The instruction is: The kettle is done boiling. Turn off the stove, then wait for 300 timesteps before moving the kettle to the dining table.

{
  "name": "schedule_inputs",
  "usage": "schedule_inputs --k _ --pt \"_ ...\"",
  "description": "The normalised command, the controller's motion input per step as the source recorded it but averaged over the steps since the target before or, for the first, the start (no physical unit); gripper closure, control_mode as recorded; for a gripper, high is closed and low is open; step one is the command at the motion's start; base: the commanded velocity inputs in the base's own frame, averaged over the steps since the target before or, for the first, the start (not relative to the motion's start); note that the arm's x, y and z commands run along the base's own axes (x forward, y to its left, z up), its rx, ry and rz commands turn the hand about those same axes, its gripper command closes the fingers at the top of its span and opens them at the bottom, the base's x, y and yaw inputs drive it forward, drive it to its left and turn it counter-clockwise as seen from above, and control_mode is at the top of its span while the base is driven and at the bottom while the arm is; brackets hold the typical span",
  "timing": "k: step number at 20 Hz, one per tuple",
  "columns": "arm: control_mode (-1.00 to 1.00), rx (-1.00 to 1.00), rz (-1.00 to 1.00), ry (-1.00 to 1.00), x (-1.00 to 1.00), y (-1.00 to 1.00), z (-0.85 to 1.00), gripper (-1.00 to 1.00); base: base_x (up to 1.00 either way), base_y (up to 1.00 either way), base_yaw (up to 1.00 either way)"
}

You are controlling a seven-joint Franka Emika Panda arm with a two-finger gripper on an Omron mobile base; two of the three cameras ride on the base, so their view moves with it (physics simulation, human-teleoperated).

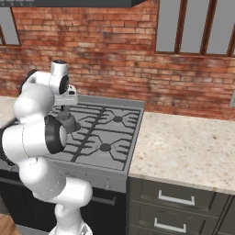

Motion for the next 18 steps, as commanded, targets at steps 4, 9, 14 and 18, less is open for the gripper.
schedule_inputs --k 4,9,14,18 --pt "-1.00 -0.01 0.00 0.00 0.22 0.23 -0.03 -1.00 0.00 0.00 0.00" --pt "-1.00 -0.08 0.00 0.00 0.21 0.08 -0.18 -1.00 0.00 0.00 0.00" --pt "-1.00 -0.10 0.00 0.00 0.19 0.00 -0.22 -1.00 0.00 0.00 0.00" --pt "-1.00 -0.07 0.00 0.00 0.10 0.00 -0.09 -1.00 0.00 0.00 0.00"
